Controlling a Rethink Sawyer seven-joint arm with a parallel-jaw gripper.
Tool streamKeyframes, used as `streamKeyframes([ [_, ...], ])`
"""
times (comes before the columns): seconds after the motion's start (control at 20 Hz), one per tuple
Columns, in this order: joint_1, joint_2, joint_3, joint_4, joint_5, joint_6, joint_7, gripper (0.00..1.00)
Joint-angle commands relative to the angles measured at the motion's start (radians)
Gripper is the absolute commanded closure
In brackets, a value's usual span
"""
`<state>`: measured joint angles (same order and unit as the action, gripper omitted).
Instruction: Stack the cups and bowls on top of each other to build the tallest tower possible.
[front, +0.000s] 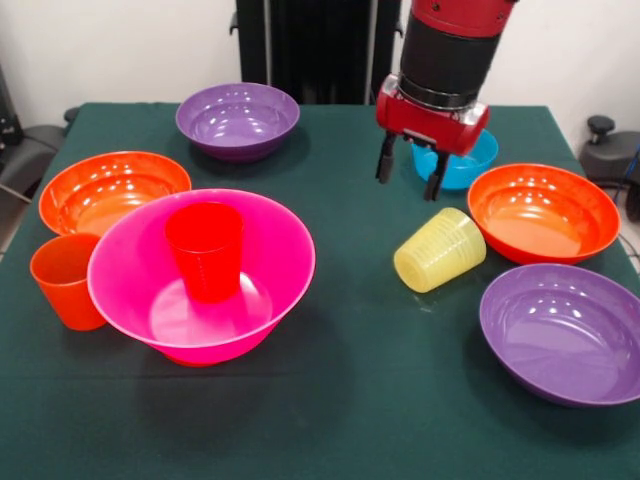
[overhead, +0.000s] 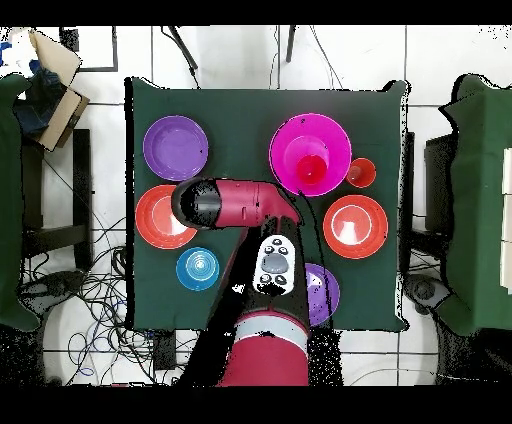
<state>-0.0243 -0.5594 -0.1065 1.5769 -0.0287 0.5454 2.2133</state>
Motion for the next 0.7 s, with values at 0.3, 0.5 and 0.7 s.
streamKeyframes([
  [0.3, -0.056, -0.020, 0.192, 0.182, -0.124, -0.147, -0.082, 0.00],
  [0.5, -0.050, -0.006, 0.197, 0.174, -0.145, -0.162, -0.066, 0.00],
  [0.7, -0.050, -0.002, 0.215, 0.173, -0.157, -0.163, -0.060, 0.00],
])
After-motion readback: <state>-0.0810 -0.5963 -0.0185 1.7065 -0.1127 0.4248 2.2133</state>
